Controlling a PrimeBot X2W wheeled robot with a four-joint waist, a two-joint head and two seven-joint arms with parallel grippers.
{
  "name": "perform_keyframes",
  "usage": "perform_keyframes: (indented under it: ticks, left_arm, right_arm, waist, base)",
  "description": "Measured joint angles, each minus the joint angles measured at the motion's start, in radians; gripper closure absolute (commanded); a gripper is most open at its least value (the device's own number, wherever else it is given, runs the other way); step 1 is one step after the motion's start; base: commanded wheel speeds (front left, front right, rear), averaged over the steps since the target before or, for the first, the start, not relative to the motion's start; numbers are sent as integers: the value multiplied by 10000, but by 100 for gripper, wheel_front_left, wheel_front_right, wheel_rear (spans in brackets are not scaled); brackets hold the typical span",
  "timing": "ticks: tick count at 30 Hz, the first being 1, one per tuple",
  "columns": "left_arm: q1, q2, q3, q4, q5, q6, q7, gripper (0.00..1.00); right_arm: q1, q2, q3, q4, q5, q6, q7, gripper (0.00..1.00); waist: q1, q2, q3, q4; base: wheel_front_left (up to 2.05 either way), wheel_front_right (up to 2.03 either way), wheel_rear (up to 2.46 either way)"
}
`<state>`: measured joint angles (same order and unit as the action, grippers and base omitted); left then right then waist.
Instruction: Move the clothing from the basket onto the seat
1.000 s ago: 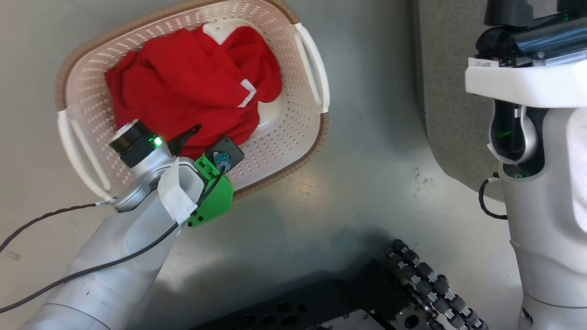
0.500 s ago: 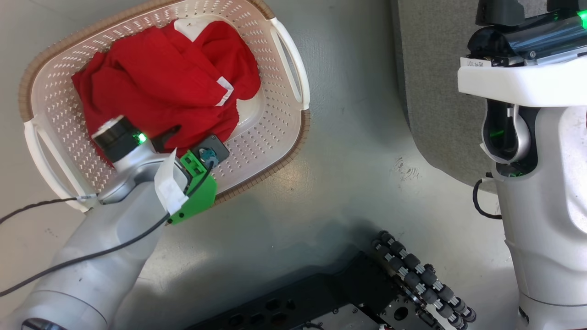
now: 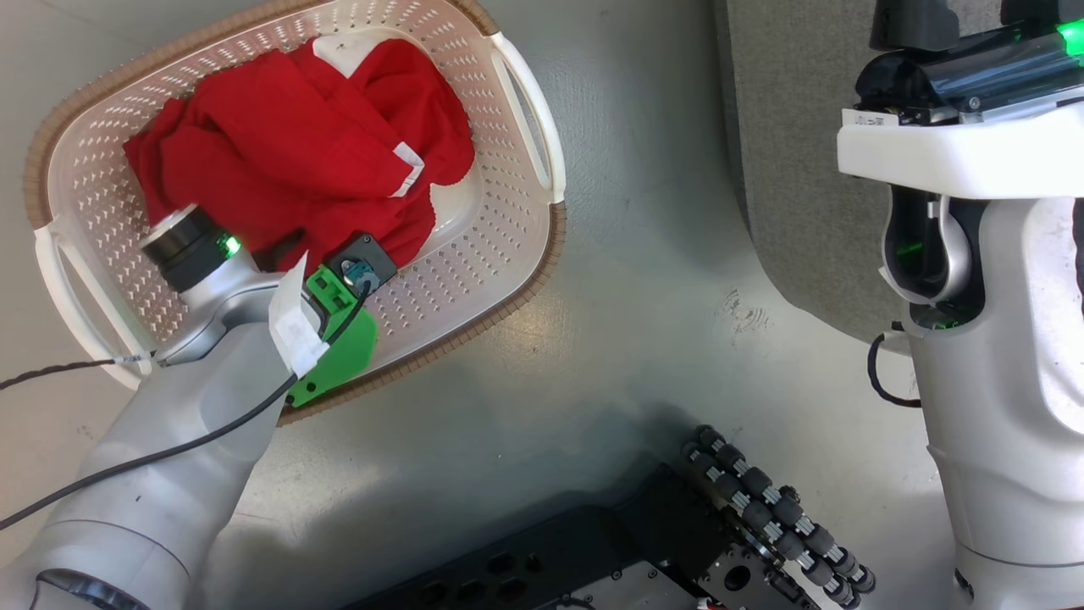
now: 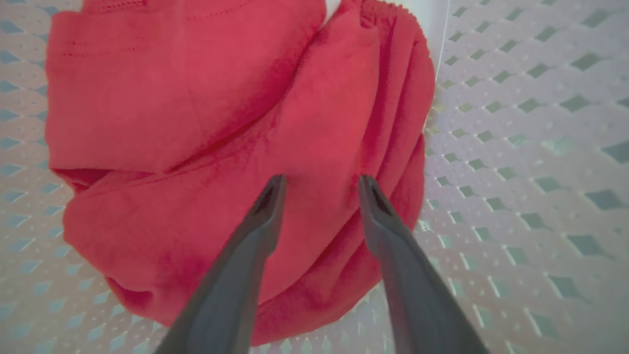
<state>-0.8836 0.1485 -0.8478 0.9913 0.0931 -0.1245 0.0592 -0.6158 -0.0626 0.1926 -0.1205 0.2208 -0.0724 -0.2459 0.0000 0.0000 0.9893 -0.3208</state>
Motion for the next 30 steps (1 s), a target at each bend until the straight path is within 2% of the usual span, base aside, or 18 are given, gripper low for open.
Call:
perform_keyframes:
  ticks: [2,3,4,15,20,30]
  left_arm:
    - [-1,-31,-75,159,4,0,-31,77]
    - [-2,-59,-132,245,4,0,-31,94]
    - [-6,-90,-190,318,4,0,-31,100]
    - [-469,-297,84,617,-161,0,-351,100]
    - [-754,-341,393,600,-320,27,-759,100]
    - [-733,-800,696,272,-940,63,-1887,100]
  right_arm:
    - [6,4,19,36,0,0,-2,0]
    - [13,6,21,35,-2,-4,-2,0]
    - [22,4,19,33,-4,-13,-12,0]
    - [110,12,-6,35,-10,-90,-59,0]
    - [101,15,-197,113,36,-90,-86,0]
    - [101,-54,-552,568,33,-88,-88,0]
  waist:
    - [0,0,-27,-10]
    - [-1,0,-44,-16]
    - [-1,0,-53,-23]
    - [-1,0,-45,20]
    - [-1,0,-44,130]
    - [-1,0,-609,479]
  base:
    - [0,0,0]
    - [0,0,0]
    - [0,0,0]
    - [0,0,0]
    - [0,0,0]
    - [0,0,0]
